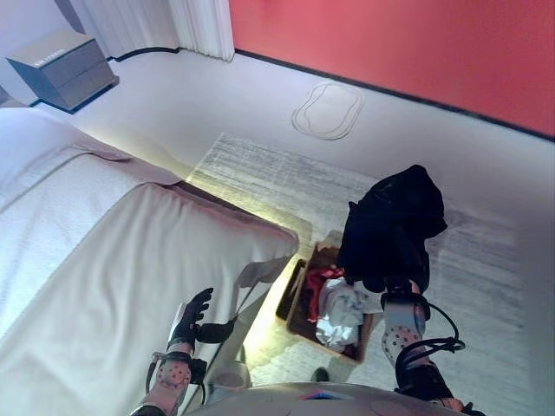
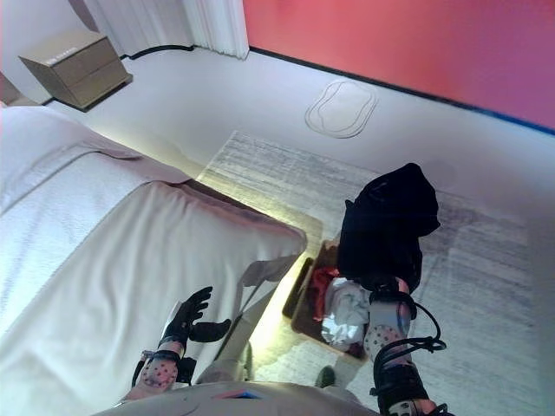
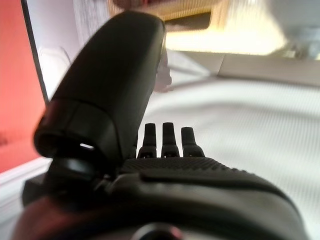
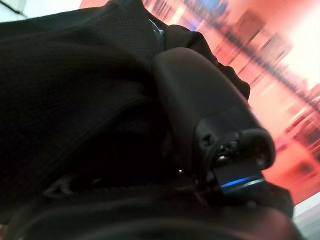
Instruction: Pick up the clothes from the bed and place them into the basket
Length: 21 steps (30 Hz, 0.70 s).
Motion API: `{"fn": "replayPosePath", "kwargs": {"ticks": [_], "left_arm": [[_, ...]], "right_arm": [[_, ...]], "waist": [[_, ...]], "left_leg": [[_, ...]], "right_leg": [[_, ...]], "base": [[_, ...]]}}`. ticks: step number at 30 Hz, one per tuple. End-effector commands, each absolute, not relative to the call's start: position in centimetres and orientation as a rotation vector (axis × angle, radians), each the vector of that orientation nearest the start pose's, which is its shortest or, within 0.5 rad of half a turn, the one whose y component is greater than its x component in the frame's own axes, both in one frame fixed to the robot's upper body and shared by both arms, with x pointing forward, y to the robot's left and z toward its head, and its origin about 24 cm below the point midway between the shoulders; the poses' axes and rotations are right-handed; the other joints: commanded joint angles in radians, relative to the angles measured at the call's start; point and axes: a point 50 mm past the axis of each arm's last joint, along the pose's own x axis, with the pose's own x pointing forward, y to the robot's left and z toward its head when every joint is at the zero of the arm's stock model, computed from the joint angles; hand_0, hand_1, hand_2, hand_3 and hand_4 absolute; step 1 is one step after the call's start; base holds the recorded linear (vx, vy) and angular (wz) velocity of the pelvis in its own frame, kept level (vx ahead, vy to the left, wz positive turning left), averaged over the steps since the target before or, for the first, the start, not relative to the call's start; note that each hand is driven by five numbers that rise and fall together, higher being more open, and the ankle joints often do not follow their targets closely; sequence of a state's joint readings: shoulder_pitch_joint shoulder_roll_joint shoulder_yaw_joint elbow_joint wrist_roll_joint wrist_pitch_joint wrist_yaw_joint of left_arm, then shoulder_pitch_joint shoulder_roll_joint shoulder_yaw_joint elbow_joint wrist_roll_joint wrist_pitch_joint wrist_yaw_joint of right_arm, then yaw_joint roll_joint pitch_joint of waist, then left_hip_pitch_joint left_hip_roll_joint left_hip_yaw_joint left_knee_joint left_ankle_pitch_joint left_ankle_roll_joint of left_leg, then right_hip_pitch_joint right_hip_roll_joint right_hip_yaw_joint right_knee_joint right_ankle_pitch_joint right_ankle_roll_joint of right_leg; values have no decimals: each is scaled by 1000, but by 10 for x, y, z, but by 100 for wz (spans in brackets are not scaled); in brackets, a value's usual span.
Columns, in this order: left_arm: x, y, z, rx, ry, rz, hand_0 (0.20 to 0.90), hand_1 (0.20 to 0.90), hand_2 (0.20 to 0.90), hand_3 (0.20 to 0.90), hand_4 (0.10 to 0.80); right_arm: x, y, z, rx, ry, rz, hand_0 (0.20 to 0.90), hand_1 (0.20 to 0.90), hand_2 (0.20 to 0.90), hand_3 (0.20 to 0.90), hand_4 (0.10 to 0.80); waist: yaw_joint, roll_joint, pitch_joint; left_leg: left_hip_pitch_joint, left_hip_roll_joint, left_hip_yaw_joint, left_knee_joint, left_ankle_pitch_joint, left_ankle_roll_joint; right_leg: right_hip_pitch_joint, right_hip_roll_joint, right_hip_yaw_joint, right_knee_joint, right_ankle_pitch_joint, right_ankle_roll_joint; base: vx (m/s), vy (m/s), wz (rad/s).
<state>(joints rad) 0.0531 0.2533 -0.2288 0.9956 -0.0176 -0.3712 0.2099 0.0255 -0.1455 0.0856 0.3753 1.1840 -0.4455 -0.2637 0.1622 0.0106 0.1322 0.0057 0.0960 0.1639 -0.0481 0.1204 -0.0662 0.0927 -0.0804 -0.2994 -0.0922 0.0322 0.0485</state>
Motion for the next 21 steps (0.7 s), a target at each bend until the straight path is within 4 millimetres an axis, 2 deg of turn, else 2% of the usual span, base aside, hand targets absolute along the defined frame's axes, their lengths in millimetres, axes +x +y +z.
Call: {"fn": "replayPosePath", "kwargs": {"ticks": [1, 8, 21], "left_arm": [[152, 233, -118, 420, 621, 105, 900, 900, 900, 900, 800], [143, 238, -123, 441, 666, 94, 900, 900, 900, 900, 800], [141, 233, -126, 441, 676, 55, 900, 900, 900, 900, 800]], "right_arm": [[252, -207, 12, 909, -117, -525, 300, 300, 300, 200, 100], [240, -226, -23, 866, 19, -671, 300, 300, 300, 200, 100], [225, -245, -64, 834, 215, -770, 300, 300, 300, 200, 100]], "waist": [[35, -18, -54], [51, -19, -72], [87, -10, -67]], "left_leg": [[-110, -34, -54, 2, -14, -15], [-100, -43, -75, -12, -13, -20], [-106, -51, -100, -12, -4, -26]], "right_leg": [[61, -34, -112, 29, -48, 36], [76, -33, -132, 16, -53, 32], [85, -23, -143, 12, -54, 25]], "base": [[2, -1, 17], [15, -8, 6], [8, -11, 3]]}}
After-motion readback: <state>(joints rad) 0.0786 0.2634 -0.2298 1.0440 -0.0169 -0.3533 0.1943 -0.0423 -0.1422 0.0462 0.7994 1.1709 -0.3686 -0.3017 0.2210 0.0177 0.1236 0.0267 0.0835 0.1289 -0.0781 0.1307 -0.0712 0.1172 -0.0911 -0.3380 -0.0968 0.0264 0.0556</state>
